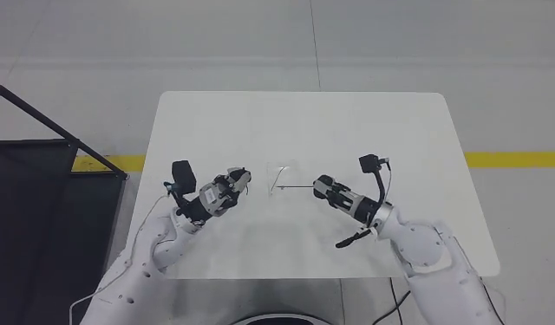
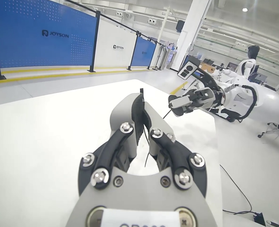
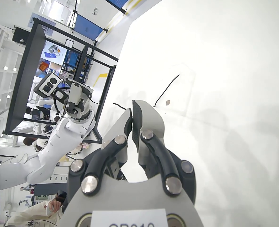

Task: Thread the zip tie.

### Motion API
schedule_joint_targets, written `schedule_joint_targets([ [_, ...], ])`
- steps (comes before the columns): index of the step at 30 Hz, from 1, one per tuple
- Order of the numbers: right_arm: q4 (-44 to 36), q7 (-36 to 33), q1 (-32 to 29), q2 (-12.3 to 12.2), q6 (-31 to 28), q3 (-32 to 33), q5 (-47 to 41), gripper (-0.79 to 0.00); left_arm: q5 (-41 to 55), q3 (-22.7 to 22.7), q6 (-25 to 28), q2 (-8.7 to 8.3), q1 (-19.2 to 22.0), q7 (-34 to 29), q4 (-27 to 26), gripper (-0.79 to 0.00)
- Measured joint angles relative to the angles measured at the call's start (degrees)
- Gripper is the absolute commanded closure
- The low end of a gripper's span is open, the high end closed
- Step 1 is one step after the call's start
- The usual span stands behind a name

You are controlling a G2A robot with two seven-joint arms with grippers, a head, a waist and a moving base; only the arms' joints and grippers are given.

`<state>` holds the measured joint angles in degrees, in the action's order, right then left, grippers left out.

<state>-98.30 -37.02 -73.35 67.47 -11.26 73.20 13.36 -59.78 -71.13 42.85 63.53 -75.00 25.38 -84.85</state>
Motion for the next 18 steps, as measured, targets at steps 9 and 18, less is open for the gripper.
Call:
schedule_joint_targets([
  [9,1.75,1.35,0.63,0.30,0.09,-0.11,-7.02,0.000,-9.07,2.98,-7.90,1.15,0.63,10.18,2.06,0.000],
  [18,0.29,1.06,-0.67,0.23,-1.76,-0.21,-9.91,0.000,-19.88,7.26,-15.80,2.23,1.94,19.34,5.20,0.000],
])
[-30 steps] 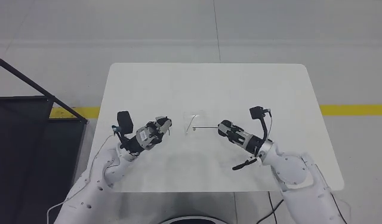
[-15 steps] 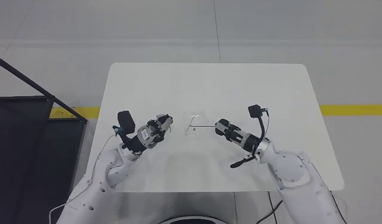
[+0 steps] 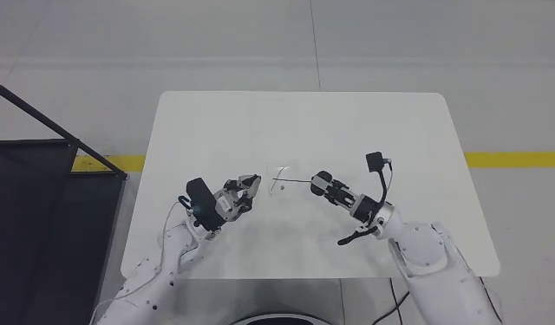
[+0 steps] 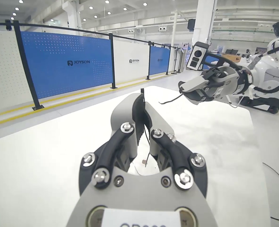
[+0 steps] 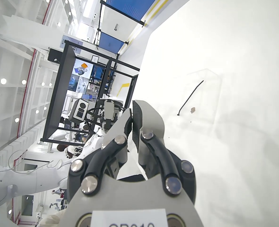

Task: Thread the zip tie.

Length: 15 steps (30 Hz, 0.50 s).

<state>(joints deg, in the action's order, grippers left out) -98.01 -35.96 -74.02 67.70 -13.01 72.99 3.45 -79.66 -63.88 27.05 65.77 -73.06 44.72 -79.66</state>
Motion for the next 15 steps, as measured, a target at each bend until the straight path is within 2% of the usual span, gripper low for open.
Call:
schedule_joint_targets([
  [15,-1.55,0.22,-1.24,-0.24,-1.61,-0.09,-0.62,0.000,-5.92,3.20,-9.18,1.32,1.07,2.92,2.18,0.000],
])
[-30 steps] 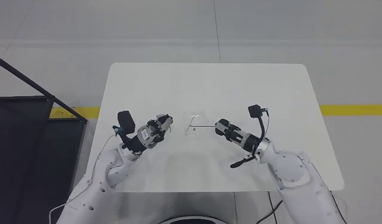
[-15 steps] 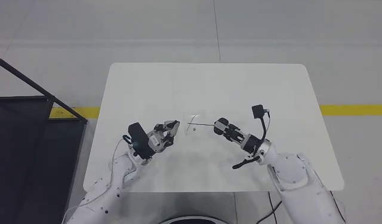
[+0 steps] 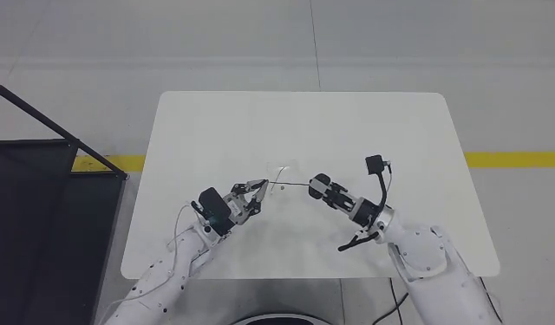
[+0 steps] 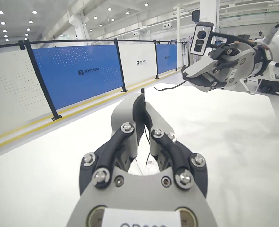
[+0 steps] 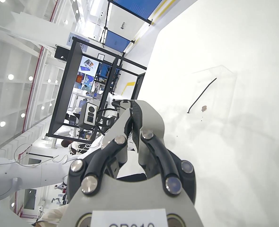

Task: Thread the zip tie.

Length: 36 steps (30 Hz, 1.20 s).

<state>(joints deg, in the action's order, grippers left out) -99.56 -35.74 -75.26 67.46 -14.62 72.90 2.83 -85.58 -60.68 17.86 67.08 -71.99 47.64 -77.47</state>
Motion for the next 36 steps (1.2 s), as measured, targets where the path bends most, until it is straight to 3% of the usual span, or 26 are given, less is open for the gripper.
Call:
schedule_joint_targets([
  [36,-0.69,0.73,-0.12,-0.35,0.61,-0.77,0.47,0.000,-1.92,-0.11,-1.26,0.92,-0.27,0.15,-0.06,0.000],
])
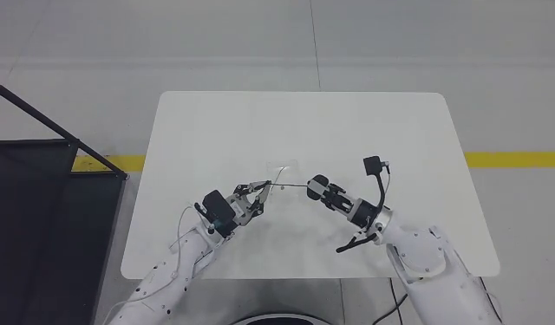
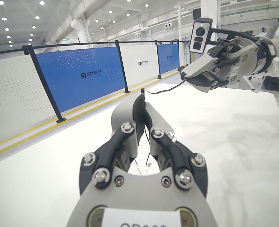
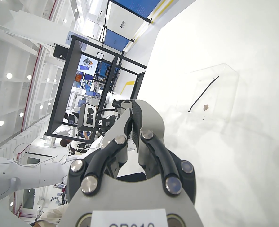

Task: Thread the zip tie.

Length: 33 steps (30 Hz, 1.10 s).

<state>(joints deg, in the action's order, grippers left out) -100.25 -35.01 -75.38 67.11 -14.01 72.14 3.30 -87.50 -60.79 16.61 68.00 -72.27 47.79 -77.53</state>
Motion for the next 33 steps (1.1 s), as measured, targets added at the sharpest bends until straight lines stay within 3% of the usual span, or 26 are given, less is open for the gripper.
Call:
schedule_joint_targets([
  [33,0.45,0.87,0.38,-0.09,0.17,-0.52,-1.62,0.000,-2.52,0.03,-1.00,0.58,0.20,0.50,0.77,0.000],
])
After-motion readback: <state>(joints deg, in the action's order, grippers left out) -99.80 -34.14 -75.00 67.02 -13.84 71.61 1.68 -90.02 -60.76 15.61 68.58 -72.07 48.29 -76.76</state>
